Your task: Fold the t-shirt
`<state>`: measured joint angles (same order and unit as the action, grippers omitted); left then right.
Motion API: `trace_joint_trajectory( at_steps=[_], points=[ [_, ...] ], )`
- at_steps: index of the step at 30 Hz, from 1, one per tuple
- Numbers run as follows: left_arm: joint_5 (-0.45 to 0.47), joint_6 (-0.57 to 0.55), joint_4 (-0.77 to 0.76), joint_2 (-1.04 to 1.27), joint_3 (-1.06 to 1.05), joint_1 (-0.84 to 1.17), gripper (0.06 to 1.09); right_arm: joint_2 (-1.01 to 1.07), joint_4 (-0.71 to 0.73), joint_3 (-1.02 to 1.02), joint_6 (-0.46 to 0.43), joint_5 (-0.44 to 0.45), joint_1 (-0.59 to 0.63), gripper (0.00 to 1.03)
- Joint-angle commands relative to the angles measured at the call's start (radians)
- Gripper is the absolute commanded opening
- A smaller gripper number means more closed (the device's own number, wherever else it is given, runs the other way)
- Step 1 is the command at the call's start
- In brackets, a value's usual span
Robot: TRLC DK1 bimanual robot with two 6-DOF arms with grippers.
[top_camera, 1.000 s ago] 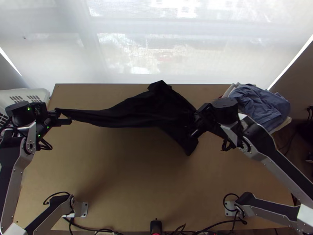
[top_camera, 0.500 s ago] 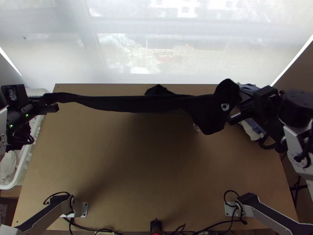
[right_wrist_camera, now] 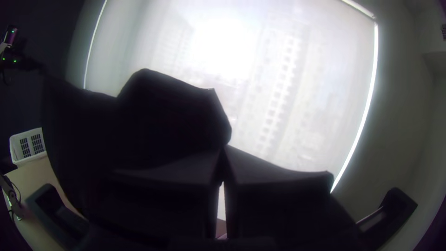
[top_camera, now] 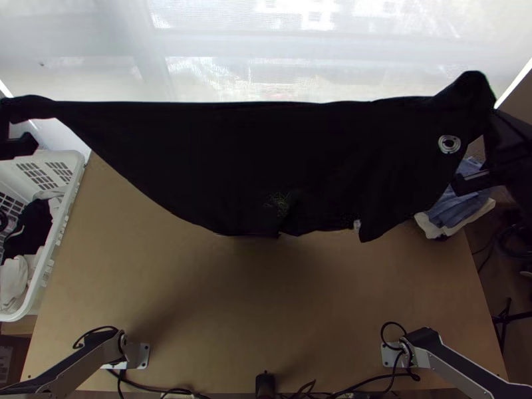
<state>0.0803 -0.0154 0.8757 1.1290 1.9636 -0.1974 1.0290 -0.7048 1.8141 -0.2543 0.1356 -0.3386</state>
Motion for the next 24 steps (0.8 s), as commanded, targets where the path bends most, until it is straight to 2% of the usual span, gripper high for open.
trace_joint_trajectory(
  at_steps=[1, 8, 18, 24],
  points=[
    [-0.020, -0.026, -0.126, 0.005, 0.167, -0.079, 0.09, 0.013, 0.008, 0.159, -0.007, 0.015, 0.006, 0.03],
    [-0.039, -0.035, -0.256, -0.011, 0.250, -0.152, 0.09, 0.013, -0.022, 0.258, -0.008, 0.021, 0.019, 0.03],
    [-0.036, -0.004, -0.270, -0.100, 0.248, -0.151, 0.09, 0.036, -0.090, 0.456, -0.049, 0.021, 0.039, 0.03],
    [-0.017, 0.124, -0.265, -0.178, 0.225, -0.093, 0.09, 0.016, -0.084, 0.495, -0.117, 0.019, 0.047, 0.03]
  ],
)
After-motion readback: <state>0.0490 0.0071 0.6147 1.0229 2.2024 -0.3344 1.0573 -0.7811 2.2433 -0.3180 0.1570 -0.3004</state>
